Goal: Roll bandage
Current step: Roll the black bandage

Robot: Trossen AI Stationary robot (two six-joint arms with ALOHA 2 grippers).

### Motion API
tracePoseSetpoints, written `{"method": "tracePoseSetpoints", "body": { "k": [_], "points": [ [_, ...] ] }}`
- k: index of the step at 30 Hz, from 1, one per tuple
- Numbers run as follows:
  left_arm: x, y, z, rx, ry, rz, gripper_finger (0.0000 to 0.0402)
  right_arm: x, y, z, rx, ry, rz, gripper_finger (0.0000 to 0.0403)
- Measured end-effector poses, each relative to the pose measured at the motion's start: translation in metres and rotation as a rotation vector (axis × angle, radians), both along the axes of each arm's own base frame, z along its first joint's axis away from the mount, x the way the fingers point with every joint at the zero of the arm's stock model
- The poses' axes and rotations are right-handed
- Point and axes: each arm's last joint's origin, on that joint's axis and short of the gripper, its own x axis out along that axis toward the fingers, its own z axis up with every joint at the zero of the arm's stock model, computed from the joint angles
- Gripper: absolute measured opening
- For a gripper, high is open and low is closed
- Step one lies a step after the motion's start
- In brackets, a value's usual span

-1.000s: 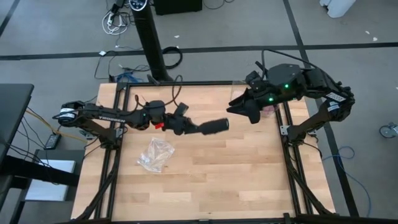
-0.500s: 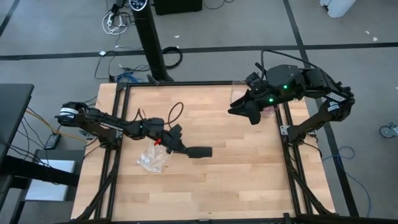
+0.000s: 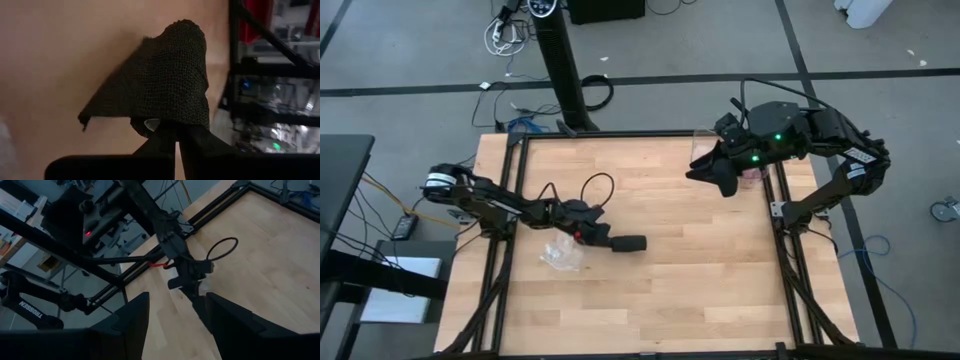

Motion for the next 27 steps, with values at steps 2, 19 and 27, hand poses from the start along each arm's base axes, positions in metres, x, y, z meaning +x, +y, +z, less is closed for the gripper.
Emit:
{"method": "tracePoseSetpoints", "body": {
  "k": [2,19,27],
  "points": [
    [0.0007,0.0019,-0.0031,0.032,0.007,0.022,0.0013,0.0001,0.0000,0.0002,0.000,-0.002,-0.001,0.0199],
    [0.0021,0.0069,-0.0039,0.069,-0.005,0.057,0.0106,0.0004,-0.0010,0.0008,-0.038,-0.010,-0.017,0.0199],
    [0.0059,0.0071,0.0012,0.157,-0.070,0.020,0.0136,0.0033,-0.0012,-0.0006,-0.062,-0.002,-0.019,0.0199]
  ]
}}
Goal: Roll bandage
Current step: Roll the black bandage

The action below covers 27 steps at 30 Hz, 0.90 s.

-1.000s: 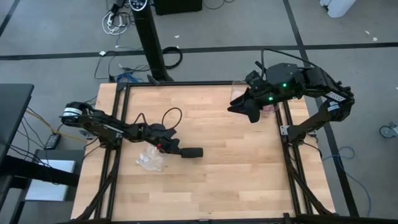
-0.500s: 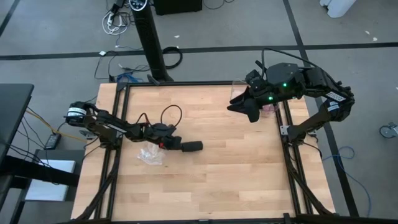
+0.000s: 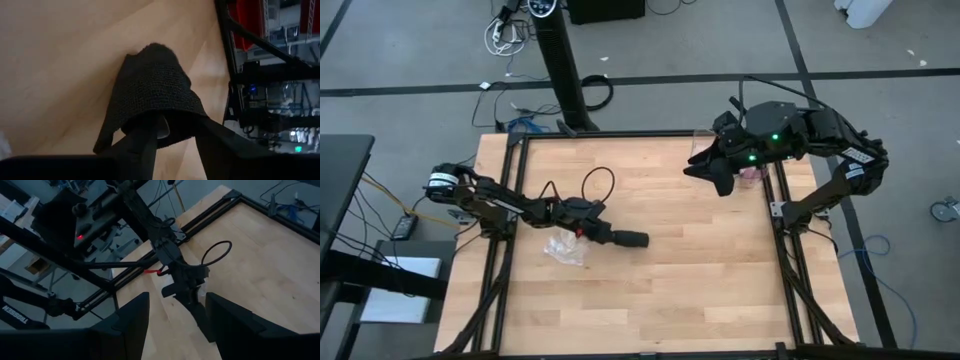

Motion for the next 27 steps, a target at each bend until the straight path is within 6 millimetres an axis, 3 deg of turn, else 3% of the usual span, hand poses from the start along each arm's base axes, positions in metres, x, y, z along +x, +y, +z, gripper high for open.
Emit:
{"method": "tracePoseSetpoints", "body": {
  "k": [15,27],
  "points": [
    [-0.001,0.015,-0.003,0.217,0.008,-0.013,0.0138,0.020,0.001,-0.010,-0.033,0.045,0.028,0.0199],
    [-0.006,0.037,0.020,0.255,-0.090,0.032,0.0138,0.020,0.002,-0.011,-0.052,0.050,0.059,0.0199]
  ]
}}
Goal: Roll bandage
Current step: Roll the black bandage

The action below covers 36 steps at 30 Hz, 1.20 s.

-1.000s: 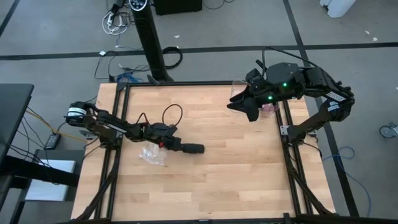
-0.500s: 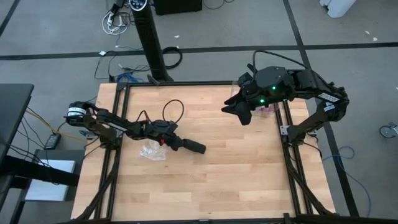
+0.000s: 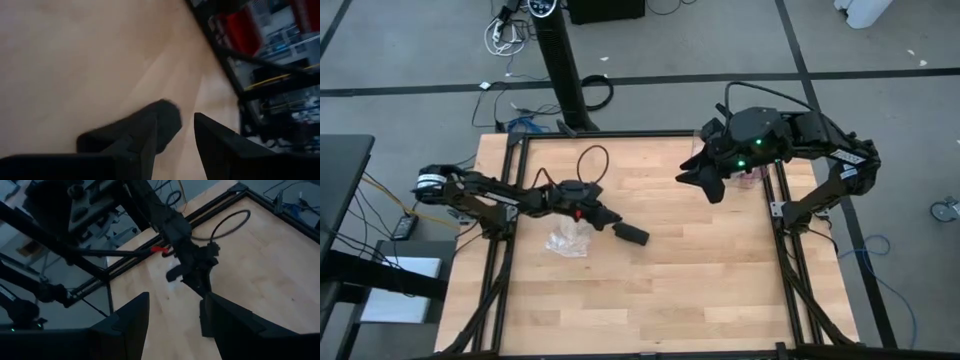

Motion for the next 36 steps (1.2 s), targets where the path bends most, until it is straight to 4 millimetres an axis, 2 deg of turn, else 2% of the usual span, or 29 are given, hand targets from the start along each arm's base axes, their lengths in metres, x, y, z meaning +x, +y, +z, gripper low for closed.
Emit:
{"method": "tracePoseSetpoints", "body": {
  "k": [2,5,12,19,23,29,36],
  "points": [
    [-0.002,0.003,0.007,0.007,-0.037,0.005,0.0138,0.004,0.001,-0.004,-0.033,0.026,0.021,0.0195],
    [-0.004,0.006,0.026,0.074,-0.135,-0.014,0.0137,0.024,0.006,-0.018,-0.068,0.092,0.090,0.0169],
    [-0.015,0.007,0.100,0.266,-0.428,-0.026,0.0137,0.097,0.027,-0.081,-0.094,0.289,0.313,0.0016],
    [-0.044,0.002,0.159,0.360,-0.644,-0.009,0.0137,0.161,0.027,-0.157,-0.071,0.435,0.412,0.0004],
    [-0.061,-0.001,0.177,0.428,-0.632,-0.014,0.0132,0.186,0.025,-0.196,-0.048,0.492,0.436,0.0003],
    [-0.076,-0.004,0.194,0.484,-0.570,-0.033,0.0123,0.207,0.014,-0.249,-0.028,0.611,0.437,0.0002],
    [-0.084,-0.006,0.204,0.520,-0.546,-0.057,0.0120,0.217,0.000,-0.288,0.014,0.697,0.448,0.0001]
  ]
}}
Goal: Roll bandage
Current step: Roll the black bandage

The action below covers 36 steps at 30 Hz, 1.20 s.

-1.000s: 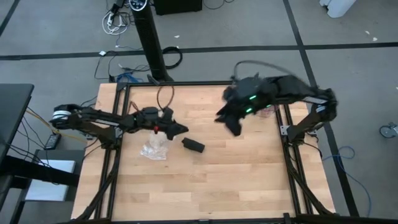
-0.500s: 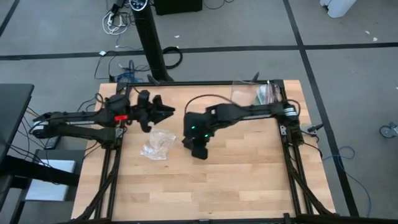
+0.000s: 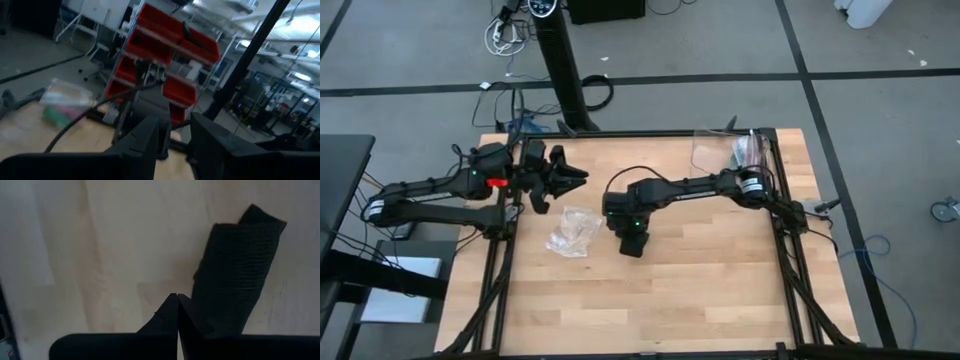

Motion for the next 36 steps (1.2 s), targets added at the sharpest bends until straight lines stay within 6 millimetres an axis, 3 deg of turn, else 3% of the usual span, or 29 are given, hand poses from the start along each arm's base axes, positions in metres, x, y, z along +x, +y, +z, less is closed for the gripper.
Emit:
{"method": "tracePoseSetpoints", "body": {
  "k": [12,15,20,27,33,36],
  "points": [
    [-0.003,-0.001,-0.003,-0.006,0.048,0.001,0.0119,-0.007,-0.039,0.008,-0.017,0.013,-0.043,0.0000],
    [-0.003,0.000,-0.003,-0.009,0.052,0.013,0.0119,-0.006,-0.030,0.012,-0.012,-0.010,-0.014,0.0000],
    [-0.003,0.000,-0.006,-0.014,0.082,0.020,0.0119,-0.001,-0.018,-0.010,-0.072,-0.018,-0.091,0.0000],
    [-0.003,0.000,-0.008,-0.004,0.101,0.020,0.0119,-0.001,-0.004,-0.031,-0.025,-0.023,-0.155,0.0000],
    [-0.003,0.000,-0.011,0.001,0.132,0.017,0.0119,0.004,0.021,-0.030,0.023,-0.086,-0.076,0.0000],
    [-0.003,0.000,-0.013,-0.001,0.146,0.008,0.0119,0.005,0.031,-0.020,0.030,-0.115,-0.057,0.0003]
  ]
}}
